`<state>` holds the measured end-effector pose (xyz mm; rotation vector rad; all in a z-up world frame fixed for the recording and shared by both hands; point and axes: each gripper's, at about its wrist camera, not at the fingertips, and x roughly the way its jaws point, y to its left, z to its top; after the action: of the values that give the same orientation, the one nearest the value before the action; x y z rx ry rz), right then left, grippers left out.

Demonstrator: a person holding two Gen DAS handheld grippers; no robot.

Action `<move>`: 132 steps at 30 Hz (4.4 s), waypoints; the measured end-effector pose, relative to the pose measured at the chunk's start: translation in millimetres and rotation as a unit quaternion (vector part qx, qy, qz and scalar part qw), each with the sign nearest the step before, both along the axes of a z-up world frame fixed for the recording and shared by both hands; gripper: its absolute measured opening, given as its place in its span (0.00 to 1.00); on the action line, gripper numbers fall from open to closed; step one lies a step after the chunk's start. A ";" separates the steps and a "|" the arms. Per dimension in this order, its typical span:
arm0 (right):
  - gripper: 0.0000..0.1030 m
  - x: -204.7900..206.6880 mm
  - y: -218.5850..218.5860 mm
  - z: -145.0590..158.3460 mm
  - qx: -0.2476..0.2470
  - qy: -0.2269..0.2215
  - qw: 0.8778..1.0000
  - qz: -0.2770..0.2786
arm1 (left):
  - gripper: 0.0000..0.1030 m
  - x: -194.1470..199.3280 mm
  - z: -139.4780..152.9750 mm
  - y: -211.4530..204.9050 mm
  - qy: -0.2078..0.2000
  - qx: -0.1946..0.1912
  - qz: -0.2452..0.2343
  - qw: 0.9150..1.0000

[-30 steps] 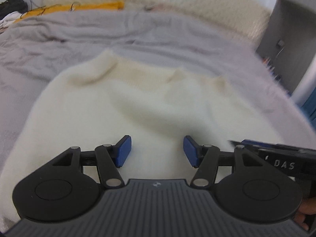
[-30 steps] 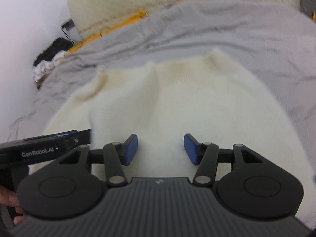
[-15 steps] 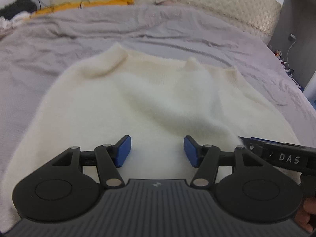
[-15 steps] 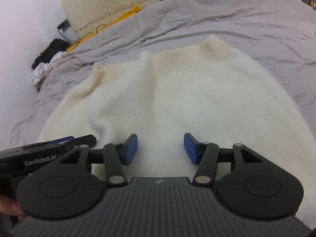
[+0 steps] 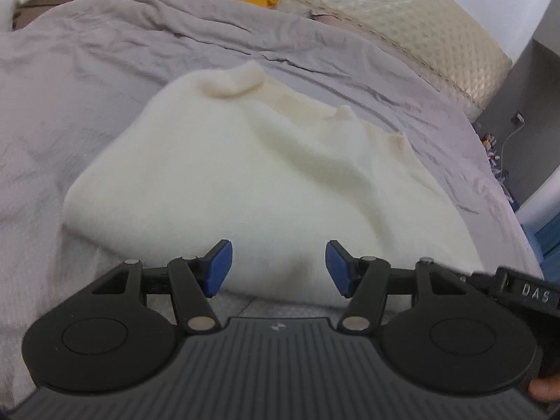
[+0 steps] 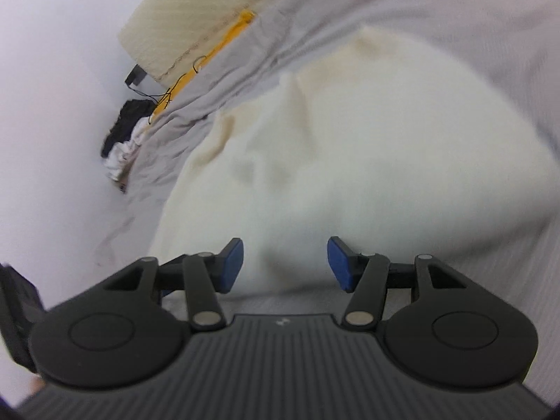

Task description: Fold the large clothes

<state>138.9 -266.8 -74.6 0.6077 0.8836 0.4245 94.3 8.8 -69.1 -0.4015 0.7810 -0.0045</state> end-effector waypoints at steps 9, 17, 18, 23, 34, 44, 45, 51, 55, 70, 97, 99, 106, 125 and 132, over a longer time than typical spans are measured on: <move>0.90 16.2 -9.6 -50.3 0.104 0.123 0.985 -0.064 | 0.70 4.3 -18.3 16.3 0.035 -0.086 0.014 0.996; 0.98 32.9 -18.0 -77.7 0.208 0.157 0.958 -0.116 | 0.77 12.2 -34.2 23.6 0.056 -0.160 0.014 0.985; 0.98 34.9 -17.4 -76.9 0.211 0.150 0.959 -0.117 | 0.78 13.3 -37.0 25.4 0.059 -0.174 0.016 0.983; 0.72 39.3 -25.6 -72.9 0.221 0.128 0.957 -0.136 | 0.78 17.6 -47.7 31.3 0.069 -0.227 0.020 0.971; 0.42 36.8 -23.8 -54.8 0.250 0.055 0.960 -0.113 | 0.81 24.9 -76.7 54.1 0.068 -0.352 0.066 0.931; 0.42 41.3 -24.5 -57.4 0.255 0.067 0.957 -0.122 | 0.81 20.3 -96.0 71.4 0.082 -0.411 0.139 0.897; 0.42 40.3 -26.1 -58.0 0.254 0.068 0.957 -0.123 | 0.81 20.7 -95.0 71.5 0.076 -0.406 0.142 0.900; 0.42 41.0 -29.1 -58.8 0.251 0.076 0.957 -0.127 | 0.77 24.2 -83.9 78.0 0.031 -0.369 0.167 0.914; 0.42 39.2 -29.7 -58.5 0.247 0.082 0.957 -0.129 | 0.69 25.8 -92.1 86.1 0.026 -0.371 0.197 0.907; 0.50 34.6 -21.9 -45.1 0.199 0.064 0.970 -0.122 | 0.32 35.1 -51.3 66.3 -0.040 -0.188 0.195 0.962; 0.37 -72.4 -57.3 42.6 0.191 -0.010 0.976 -0.104 | 0.31 -100.1 69.9 45.8 -0.105 -0.138 0.048 0.984; 0.38 -75.6 -57.3 37.2 0.183 -0.007 0.978 -0.100 | 0.31 -105.5 60.5 46.9 -0.094 -0.143 0.048 0.984; 0.43 -74.5 -60.1 30.0 0.193 0.008 0.976 -0.100 | 0.35 -107.5 49.7 53.0 -0.088 -0.169 0.041 0.981; 0.72 28.0 -59.3 38.3 0.245 0.031 0.964 -0.100 | 0.56 23.3 68.3 62.0 -0.065 -0.196 0.050 0.977; 0.72 80.9 -53.1 15.8 0.233 0.030 0.967 -0.102 | 0.60 84.1 41.8 71.1 -0.067 -0.205 0.066 0.974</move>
<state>219.8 -319.9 -58.8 1.1394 0.7700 0.4311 178.4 79.9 -27.3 -0.8364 0.6161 -0.0693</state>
